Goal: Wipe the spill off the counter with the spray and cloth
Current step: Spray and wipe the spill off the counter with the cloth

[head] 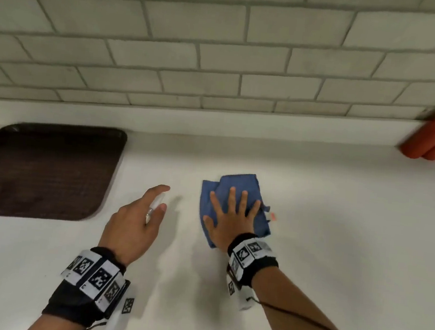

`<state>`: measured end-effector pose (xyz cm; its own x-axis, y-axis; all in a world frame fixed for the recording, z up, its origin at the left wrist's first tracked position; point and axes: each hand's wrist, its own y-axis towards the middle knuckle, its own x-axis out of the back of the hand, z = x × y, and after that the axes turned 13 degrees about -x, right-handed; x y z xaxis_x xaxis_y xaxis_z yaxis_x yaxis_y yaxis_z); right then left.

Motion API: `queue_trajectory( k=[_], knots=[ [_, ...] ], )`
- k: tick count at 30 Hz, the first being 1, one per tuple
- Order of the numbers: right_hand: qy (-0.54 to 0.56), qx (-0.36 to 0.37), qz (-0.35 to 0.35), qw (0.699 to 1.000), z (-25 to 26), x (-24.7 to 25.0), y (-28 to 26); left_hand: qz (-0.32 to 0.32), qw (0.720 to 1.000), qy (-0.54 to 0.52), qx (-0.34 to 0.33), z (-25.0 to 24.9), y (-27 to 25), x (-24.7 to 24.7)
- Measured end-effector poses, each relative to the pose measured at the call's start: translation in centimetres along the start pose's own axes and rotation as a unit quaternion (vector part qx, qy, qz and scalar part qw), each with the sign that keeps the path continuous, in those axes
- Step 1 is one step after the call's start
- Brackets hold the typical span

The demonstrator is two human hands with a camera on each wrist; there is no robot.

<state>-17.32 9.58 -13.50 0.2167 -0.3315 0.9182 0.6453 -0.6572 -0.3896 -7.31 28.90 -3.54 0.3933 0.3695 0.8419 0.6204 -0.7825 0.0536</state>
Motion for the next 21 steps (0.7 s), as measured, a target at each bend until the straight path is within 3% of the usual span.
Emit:
queue_trajectory(
  k=[2,5,9,14,18,21],
  knots=[
    [-0.024,0.026,-0.008,0.999,2.4,-1.7,-3.5,-0.001,1.0,-0.005,-0.002,1.7,-0.9,1.1],
    [-0.024,0.004,-0.003,1.0,2.1,-2.5,-5.4,0.003,1.0,-0.012,0.002,4.1,-2.5,2.6],
    [-0.027,-0.056,-0.011,0.998,1.9,-0.9,-2.5,-0.003,1.0,-0.016,0.009,6.8,-4.1,4.3],
    [-0.036,-0.075,-0.039,0.996,6.8,0.6,2.9,-0.011,1.0,-0.02,0.013,9.0,-5.2,5.6],
    [-0.011,-0.028,-0.023,0.999,12.4,0.2,3.9,-0.022,0.999,-0.024,0.024,10.1,-5.6,6.2],
    [-0.028,0.051,-0.007,0.998,15.6,-1.3,0.9,-0.017,0.999,-0.018,0.028,10.8,-6.3,6.7]
  ],
)
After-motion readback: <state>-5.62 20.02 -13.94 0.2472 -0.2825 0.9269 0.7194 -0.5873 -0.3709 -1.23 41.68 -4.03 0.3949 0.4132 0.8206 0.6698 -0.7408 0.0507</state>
